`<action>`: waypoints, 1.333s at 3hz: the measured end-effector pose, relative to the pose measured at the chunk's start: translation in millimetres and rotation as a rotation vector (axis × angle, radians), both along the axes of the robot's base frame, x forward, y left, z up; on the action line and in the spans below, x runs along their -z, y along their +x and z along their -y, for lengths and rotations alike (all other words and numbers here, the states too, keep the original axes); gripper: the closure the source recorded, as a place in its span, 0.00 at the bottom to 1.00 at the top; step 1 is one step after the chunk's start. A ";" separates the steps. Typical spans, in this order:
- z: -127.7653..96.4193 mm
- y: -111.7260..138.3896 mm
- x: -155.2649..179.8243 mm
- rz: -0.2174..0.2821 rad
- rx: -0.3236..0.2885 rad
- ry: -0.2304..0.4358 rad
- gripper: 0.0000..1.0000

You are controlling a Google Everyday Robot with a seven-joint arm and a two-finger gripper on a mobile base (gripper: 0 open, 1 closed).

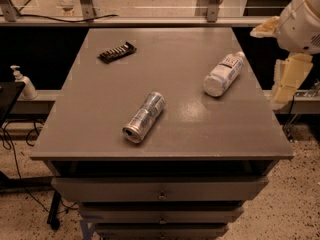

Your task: Pick blue plastic bottle

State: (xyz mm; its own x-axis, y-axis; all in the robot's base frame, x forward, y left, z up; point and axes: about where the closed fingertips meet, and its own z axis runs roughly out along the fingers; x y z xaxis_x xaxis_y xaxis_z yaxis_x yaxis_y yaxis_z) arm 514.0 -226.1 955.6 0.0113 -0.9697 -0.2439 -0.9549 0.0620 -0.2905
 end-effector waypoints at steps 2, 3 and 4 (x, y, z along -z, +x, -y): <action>7.8 70.2 42.2 -0.037 -0.352 0.049 0.00; 4.6 100.8 64.8 0.001 -0.530 0.039 0.00; -2.4 122.1 77.3 0.080 -0.679 -0.004 0.00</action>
Offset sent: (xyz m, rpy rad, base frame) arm 0.1018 -0.0249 -0.0659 0.0527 0.0677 0.6976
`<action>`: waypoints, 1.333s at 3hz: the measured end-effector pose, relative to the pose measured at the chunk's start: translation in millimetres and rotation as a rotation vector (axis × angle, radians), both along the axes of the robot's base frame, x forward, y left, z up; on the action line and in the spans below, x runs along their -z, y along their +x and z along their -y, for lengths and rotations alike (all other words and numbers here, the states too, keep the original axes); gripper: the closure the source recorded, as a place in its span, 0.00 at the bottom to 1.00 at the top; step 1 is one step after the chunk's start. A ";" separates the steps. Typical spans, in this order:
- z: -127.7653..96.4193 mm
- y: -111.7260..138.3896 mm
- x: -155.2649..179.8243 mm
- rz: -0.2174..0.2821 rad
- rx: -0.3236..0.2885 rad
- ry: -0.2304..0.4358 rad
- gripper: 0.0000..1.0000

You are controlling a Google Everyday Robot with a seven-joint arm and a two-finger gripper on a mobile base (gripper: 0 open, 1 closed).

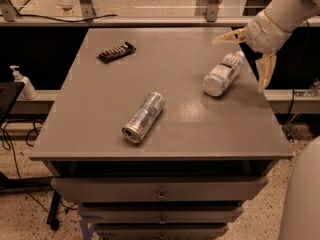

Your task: Pick blue plastic bottle

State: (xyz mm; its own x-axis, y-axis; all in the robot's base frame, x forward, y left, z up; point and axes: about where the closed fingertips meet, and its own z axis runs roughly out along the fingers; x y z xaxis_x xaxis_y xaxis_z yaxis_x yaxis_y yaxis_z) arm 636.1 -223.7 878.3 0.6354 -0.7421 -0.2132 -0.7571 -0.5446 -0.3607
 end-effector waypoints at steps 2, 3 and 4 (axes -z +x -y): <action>-10.7 19.5 37.0 0.076 -0.150 -0.125 0.18; -7.7 20.3 44.5 0.060 -0.159 -0.166 0.41; -7.7 20.3 41.5 0.060 -0.159 -0.166 0.64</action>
Offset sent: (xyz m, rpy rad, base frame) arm 0.0171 0.0100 -0.0583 -0.2200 -0.0597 0.2102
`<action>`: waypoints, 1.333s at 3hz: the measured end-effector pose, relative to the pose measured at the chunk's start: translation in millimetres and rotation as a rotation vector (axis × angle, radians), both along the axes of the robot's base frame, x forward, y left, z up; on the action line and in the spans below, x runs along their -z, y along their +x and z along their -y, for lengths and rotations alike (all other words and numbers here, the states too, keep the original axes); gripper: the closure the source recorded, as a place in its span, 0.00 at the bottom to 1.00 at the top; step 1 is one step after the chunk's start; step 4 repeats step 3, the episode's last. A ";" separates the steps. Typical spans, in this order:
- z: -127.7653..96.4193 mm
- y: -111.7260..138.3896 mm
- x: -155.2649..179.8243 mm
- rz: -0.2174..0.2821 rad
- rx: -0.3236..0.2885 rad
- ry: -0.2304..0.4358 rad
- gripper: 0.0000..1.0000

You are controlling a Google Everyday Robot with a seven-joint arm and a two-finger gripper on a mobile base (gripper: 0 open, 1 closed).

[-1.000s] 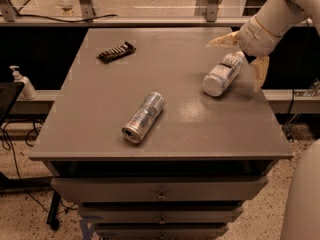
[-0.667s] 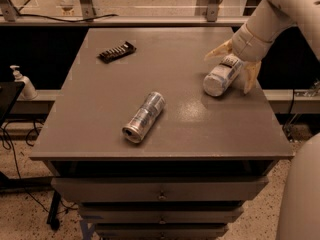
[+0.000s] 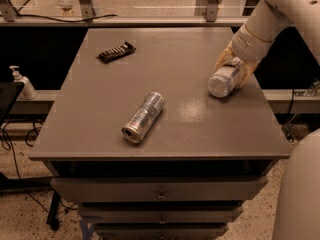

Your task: Pick blue plastic bottle

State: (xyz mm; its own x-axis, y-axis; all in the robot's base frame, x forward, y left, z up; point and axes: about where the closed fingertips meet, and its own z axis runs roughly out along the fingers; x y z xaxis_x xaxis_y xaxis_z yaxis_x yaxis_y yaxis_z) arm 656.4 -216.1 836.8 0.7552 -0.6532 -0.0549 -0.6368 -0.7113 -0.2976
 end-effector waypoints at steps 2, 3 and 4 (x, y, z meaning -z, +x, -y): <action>-28.8 9.5 -36.2 0.008 0.133 -0.007 1.00; -28.8 9.6 -36.2 0.008 0.133 -0.007 1.00; -28.8 9.6 -36.2 0.008 0.133 -0.007 1.00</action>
Offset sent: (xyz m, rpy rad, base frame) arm 0.0013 0.0481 0.0779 -0.0086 0.0297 -0.2494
